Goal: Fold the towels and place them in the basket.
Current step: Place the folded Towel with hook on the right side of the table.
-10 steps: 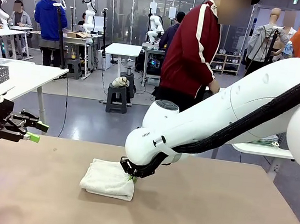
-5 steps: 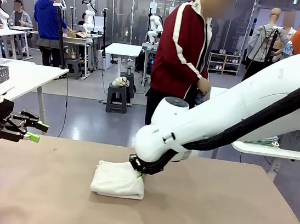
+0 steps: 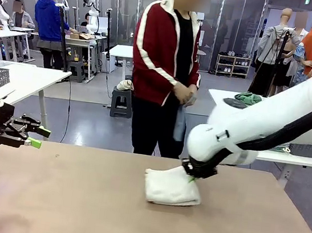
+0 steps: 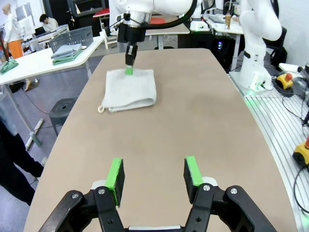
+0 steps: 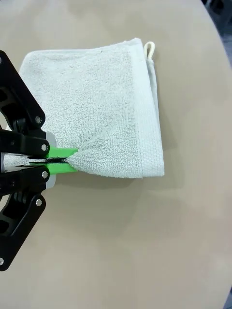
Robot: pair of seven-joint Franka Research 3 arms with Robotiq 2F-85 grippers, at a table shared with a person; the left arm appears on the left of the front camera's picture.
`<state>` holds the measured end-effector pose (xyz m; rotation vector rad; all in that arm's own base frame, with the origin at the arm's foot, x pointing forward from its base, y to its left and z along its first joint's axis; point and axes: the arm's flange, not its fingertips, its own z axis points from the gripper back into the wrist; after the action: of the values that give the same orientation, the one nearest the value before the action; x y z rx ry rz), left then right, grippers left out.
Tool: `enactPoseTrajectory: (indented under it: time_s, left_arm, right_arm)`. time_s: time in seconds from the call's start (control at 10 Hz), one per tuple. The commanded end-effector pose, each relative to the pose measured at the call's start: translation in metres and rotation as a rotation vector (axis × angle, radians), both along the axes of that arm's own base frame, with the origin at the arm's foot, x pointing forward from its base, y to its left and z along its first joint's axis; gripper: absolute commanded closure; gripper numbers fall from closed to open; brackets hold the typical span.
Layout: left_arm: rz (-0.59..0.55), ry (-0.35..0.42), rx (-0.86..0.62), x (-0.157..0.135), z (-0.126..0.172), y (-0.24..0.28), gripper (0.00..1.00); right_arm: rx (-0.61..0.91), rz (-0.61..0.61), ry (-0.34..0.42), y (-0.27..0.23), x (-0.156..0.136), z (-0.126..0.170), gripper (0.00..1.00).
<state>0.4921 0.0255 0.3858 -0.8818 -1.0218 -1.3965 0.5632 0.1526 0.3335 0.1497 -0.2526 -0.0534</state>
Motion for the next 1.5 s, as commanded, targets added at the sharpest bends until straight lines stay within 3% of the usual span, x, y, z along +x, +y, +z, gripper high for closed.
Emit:
enactPoseTrajectory:
  time_s: [0.0, 0.3, 0.7, 1.2, 1.3, 1.4]
  left_arm:
    - [0.000, -0.001, -0.002, -0.002, 0.001, 0.000, 0.36]
    - [0.000, -0.001, -0.002, -0.002, 0.001, 0.000, 0.36]
    - [0.000, -0.001, -0.002, -0.002, 0.001, 0.000, 0.36]
    - [0.000, -0.001, -0.002, -0.002, 0.001, 0.000, 0.36]
    - [0.000, -0.001, -0.002, -0.002, 0.001, 0.000, 0.36]
    - [0.000, -0.001, -0.002, -0.002, 0.001, 0.000, 0.36]
  right_arm:
    - [0.012, -0.011, -0.049, -0.042, 0.012, 0.003, 0.96]
    - [-0.027, -0.047, -0.042, -0.121, 0.039, 0.007, 0.96]
    - [-0.079, -0.052, -0.026, -0.206, 0.037, 0.011, 0.96]
    - [-0.117, -0.027, -0.043, -0.239, 0.045, 0.002, 0.96]
    - [-0.117, -0.016, -0.043, -0.237, 0.045, 0.002, 0.76]
    - [-0.119, -0.016, -0.045, -0.237, 0.045, 0.003, 0.76]
